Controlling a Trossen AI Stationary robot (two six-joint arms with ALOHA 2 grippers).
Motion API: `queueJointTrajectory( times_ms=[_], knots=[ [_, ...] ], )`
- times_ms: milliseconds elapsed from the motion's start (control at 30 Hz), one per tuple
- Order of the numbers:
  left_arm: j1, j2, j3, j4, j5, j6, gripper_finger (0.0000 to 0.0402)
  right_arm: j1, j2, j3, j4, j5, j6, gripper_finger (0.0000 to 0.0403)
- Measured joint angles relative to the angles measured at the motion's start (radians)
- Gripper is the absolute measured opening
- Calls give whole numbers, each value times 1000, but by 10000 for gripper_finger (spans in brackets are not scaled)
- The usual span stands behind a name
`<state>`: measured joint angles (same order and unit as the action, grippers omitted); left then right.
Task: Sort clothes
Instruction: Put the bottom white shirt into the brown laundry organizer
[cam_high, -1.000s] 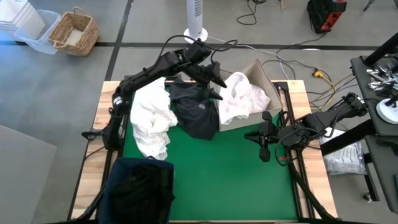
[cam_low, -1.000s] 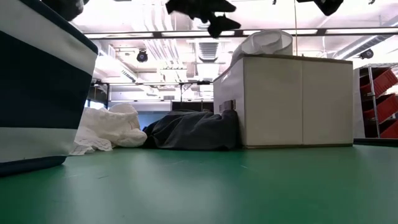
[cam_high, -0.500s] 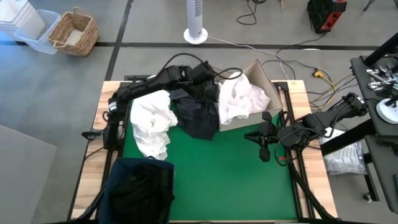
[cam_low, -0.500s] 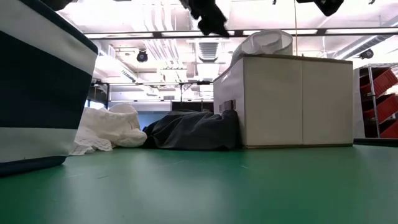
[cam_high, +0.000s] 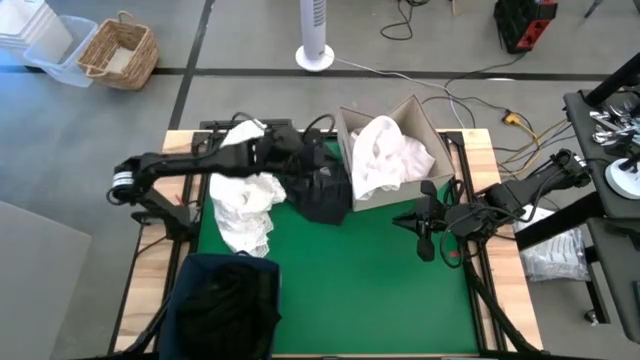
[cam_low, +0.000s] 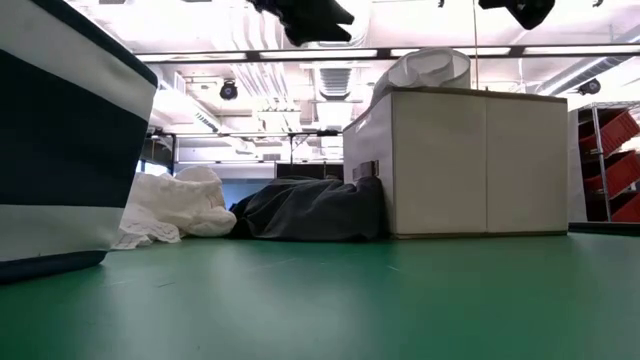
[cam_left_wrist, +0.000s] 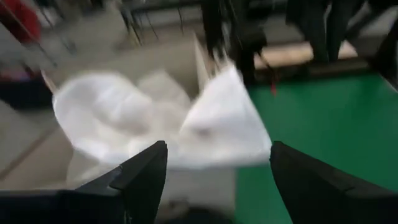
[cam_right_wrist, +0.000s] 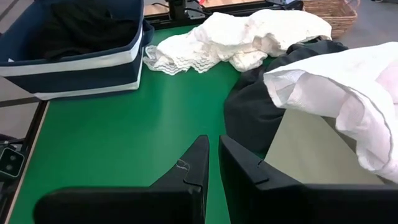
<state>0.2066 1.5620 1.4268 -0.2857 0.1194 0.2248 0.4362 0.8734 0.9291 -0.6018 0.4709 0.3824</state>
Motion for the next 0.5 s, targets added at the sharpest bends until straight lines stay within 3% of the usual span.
queueJointTrajectory(
  times_ms=[133, 233, 367, 500],
  knots=[
    [-28, -39, -207, 329, -6, -22, 261, 0, 0, 0, 1, 0, 0, 28],
    [-29, -37, -296, 494, -6, -87, 261, 0, 0, 0, 0, 0, 0, 28],
    [-31, -18, -339, 551, -8, -119, 261, 0, 0, 0, 0, 0, 0, 28],
    [-53, 6, -358, 560, -6, 20, 261, 0, 1, 0, 1, 1, -14, 28]
  ],
)
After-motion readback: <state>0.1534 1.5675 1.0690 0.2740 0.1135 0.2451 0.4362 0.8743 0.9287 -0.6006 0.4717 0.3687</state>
